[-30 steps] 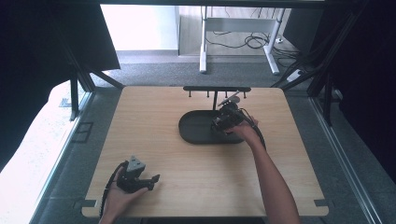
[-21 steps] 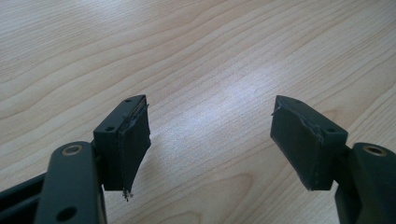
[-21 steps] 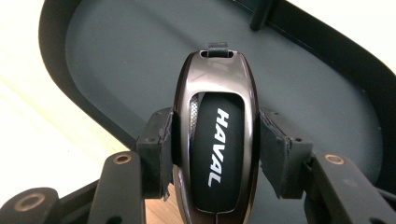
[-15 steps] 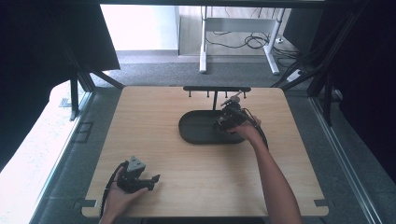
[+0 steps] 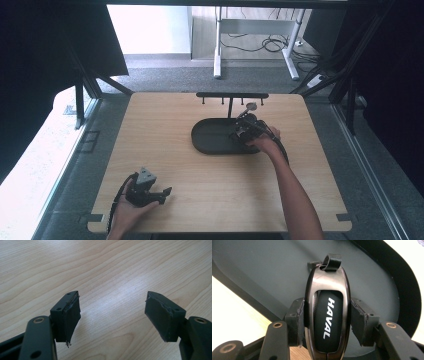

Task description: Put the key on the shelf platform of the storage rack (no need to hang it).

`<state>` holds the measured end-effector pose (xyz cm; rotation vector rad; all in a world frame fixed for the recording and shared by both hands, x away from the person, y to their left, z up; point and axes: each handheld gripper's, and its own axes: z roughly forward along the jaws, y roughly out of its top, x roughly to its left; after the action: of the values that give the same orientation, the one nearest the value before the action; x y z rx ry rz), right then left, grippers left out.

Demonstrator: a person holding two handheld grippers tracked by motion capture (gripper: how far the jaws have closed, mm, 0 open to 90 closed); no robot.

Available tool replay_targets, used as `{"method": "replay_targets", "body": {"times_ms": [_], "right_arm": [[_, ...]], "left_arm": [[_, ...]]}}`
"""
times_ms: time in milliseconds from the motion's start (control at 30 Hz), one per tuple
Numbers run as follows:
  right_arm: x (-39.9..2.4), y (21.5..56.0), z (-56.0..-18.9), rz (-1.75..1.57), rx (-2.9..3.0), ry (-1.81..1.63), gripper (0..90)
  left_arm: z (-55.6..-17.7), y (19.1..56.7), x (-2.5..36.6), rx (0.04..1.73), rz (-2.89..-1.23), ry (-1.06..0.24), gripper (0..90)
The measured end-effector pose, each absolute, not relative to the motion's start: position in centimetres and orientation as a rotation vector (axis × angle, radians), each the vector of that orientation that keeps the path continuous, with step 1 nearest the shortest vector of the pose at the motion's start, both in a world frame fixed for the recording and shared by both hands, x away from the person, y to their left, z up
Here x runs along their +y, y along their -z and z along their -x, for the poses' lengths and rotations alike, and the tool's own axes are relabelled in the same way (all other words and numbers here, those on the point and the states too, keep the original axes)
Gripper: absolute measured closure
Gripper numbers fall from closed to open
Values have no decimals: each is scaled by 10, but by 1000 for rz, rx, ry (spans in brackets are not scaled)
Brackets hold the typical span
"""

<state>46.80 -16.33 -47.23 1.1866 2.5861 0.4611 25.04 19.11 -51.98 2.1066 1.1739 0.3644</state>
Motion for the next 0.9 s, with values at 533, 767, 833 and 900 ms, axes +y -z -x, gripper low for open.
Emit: {"method": "replay_targets", "body": {"times_ms": [533,767,833,900], "right_arm": [[-160,494,-472,-1151,2608,-355,492],[-159,501,-473,-1151,2617,-317,491],[-159,502,-473,-1152,2612,-320,490],[-160,503,-473,-1153,2609,-323,489]], "left_arm": [[-250,519,192,1173,-2095,-350,287],[-250,519,192,1173,-2096,-352,288],[-250,520,191,1175,-2096,-353,288],[-250,520,191,1174,-2097,-354,288]]}}
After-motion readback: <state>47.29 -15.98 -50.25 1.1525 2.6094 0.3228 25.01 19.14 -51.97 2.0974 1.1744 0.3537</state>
